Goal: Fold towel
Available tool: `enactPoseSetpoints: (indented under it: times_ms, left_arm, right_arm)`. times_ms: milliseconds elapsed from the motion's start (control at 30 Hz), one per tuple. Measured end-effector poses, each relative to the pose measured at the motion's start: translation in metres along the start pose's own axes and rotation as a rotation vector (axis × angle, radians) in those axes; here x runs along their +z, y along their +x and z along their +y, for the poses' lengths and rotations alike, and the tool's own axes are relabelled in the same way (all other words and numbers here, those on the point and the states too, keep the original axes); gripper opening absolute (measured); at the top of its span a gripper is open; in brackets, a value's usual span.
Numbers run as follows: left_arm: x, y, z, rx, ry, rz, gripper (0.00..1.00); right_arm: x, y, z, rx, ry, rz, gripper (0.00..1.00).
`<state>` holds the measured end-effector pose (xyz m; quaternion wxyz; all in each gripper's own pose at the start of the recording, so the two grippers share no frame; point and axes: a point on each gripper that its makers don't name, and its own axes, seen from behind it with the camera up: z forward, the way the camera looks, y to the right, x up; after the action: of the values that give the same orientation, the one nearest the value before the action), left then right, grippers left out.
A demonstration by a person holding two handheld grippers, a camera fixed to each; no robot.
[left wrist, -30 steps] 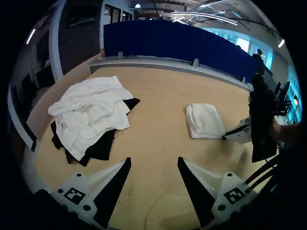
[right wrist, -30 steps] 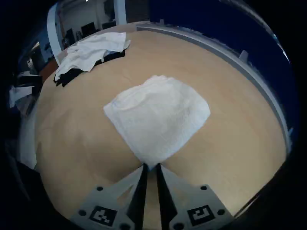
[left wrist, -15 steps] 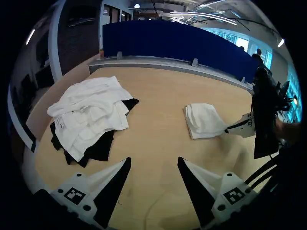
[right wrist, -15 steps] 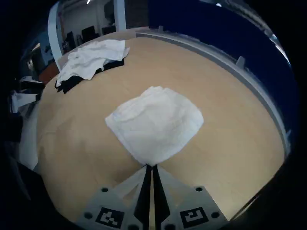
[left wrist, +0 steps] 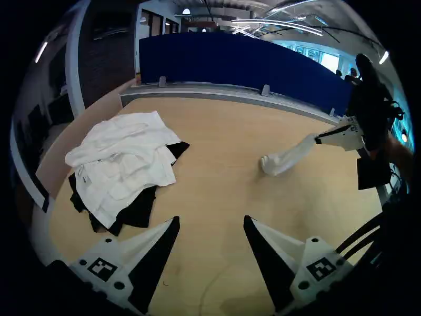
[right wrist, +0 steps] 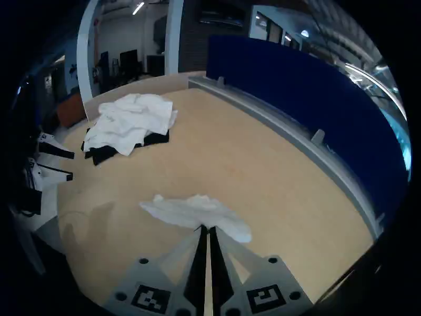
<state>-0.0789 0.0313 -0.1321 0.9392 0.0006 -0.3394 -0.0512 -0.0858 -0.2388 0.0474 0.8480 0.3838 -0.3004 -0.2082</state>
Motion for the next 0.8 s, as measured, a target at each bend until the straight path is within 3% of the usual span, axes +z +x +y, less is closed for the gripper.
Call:
enactPoseSetpoints:
  times_ms: [200,400,800]
  left_arm:
    - [-0.002,0.003,0.003,0.007,-0.006,0.009,0.90]
    - [-0.004,0.004,0.007,0.009,-0.012,0.011,0.90]
    - [-0.006,0.007,0.011,0.007,-0.020,0.018,0.90]
  right_arm:
    - [-0.013,0.021,0.006,-0.039,-0.006,0.025,0.03]
    - [-0.023,0.035,0.013,-0.032,-0.009,0.045,0.03]
    - [-0.043,0.032,0.025,-0.022,-0.021,0.050,0.03]
